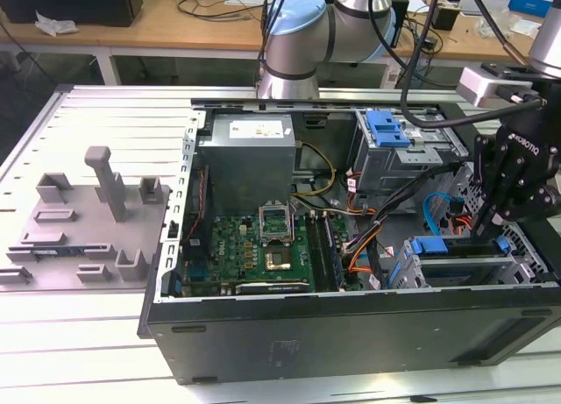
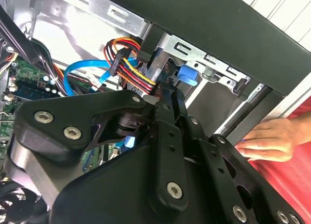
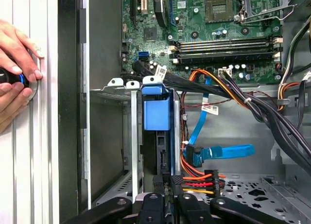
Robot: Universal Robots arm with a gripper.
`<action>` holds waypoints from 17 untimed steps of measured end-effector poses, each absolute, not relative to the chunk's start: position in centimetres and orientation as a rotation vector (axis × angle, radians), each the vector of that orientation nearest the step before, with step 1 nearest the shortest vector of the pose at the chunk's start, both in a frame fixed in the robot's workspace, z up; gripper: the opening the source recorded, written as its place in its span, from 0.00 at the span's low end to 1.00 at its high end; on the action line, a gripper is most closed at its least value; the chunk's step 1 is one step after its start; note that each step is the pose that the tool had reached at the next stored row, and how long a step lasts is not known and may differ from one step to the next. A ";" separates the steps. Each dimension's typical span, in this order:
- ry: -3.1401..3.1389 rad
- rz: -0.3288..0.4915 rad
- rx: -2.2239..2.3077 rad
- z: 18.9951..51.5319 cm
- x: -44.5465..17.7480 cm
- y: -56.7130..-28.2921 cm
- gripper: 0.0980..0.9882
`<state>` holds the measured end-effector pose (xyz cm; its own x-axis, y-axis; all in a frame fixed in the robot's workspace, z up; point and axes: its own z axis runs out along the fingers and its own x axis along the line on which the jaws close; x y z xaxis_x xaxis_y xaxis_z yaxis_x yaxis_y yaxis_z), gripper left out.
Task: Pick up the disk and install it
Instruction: 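Insert the first disk wire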
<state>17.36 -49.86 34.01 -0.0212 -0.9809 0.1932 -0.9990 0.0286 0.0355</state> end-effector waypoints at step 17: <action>-2.126 0.158 2.074 33.6 17.4 -49.9 0.08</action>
